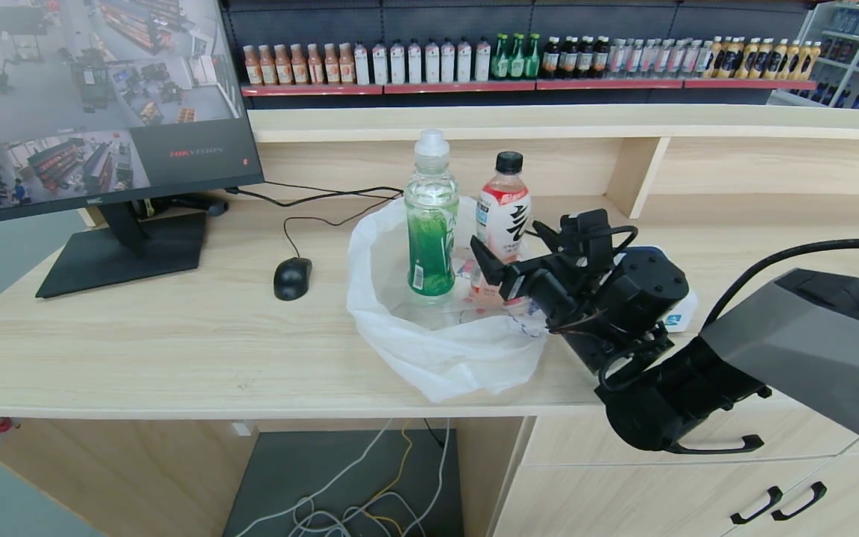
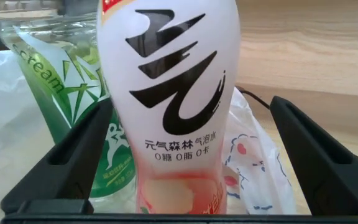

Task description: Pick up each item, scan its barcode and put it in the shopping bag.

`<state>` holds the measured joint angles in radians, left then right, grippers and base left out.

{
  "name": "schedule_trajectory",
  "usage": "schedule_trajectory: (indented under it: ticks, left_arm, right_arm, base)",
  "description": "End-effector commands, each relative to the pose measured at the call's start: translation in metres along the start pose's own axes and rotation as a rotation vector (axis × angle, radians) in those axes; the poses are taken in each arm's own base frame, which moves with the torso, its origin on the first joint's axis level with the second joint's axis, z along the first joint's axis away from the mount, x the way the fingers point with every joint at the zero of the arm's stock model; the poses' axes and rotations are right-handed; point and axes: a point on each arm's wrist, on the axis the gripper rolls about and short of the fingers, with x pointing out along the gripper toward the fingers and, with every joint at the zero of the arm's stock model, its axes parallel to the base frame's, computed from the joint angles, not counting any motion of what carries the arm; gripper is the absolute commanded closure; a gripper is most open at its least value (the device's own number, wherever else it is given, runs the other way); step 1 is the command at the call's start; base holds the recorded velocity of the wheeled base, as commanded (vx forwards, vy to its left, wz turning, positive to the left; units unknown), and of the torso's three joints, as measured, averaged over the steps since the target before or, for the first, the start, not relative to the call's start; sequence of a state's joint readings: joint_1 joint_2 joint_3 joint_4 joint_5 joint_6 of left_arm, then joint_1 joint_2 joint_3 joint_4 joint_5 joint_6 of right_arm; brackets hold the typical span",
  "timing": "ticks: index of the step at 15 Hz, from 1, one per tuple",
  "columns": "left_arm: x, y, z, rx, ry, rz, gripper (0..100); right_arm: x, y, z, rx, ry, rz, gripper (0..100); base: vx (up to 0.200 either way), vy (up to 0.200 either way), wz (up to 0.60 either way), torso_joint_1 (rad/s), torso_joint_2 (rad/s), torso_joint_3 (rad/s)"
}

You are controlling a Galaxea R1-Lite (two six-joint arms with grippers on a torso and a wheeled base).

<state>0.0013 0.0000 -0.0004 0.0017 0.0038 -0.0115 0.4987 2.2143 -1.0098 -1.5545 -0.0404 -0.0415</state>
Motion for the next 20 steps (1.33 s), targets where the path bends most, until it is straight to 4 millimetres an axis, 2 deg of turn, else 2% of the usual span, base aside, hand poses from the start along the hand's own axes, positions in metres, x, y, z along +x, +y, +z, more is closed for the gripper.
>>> schedule_trajectory:
  ticks: [1, 3, 7, 9, 10, 11, 15, 20]
  left_arm:
    - [0.0, 0.0, 0.0, -0.001, -0.001, 0.001, 0]
    - [0.0, 0.0, 0.0, -0.001, -0.001, 0.001, 0]
    - [0.0, 0.0, 0.0, -0.001, -0.001, 0.001, 0]
    - [0.0, 0.0, 0.0, -0.001, -0.001, -0.001, 0]
    - [0.0, 0.0, 0.0, -0.001, -0.001, 0.001, 0]
    - [0.0, 0.0, 0.0, -0.001, -0.001, 0.001, 0]
    - [0.0, 0.0, 0.0, -0.001, -0.001, 0.001, 0]
    - [0.0, 0.0, 0.0, 0.001, 0.0, 0.001, 0]
  right_arm:
    - [-0.022, 0.001, 0.013, -0.005, 0.029, 0.007, 0]
    - [-0.038, 0.002, 0.029, -0.003, 0.04, 0.014, 0]
    - [-0.07, 0.022, 0.052, 0.016, 0.06, 0.071, 0]
    - [-0.097, 0.022, 0.057, 0.016, 0.112, 0.077, 0]
    - [-0.103, 0.021, 0.059, 0.015, 0.119, 0.077, 0]
    - [-0.115, 0.019, 0.067, 0.016, 0.122, 0.077, 0]
    - [-0.123, 0.016, 0.089, 0.028, 0.06, 0.072, 0]
    - [-0.122, 0.016, 0.087, 0.029, 0.065, 0.072, 0]
  base:
    - [0.0, 0.0, 0.0, 0.0, 0.0, 0.0]
    - [0.0, 0.0, 0.0, 0.0, 0.0, 0.0]
    - [0.0, 0.0, 0.0, 0.0, 0.0, 0.0]
    - [0.0, 0.0, 0.0, 0.0, 0.0, 0.0]
    - [0.0, 0.0, 0.0, 0.0, 0.0, 0.0]
    - [0.0, 0.0, 0.0, 0.0, 0.0, 0.0]
    - [0.0, 0.0, 0.0, 0.0, 0.0, 0.0]
    - [0.0, 0.0, 0.0, 0.0, 0.0, 0.0]
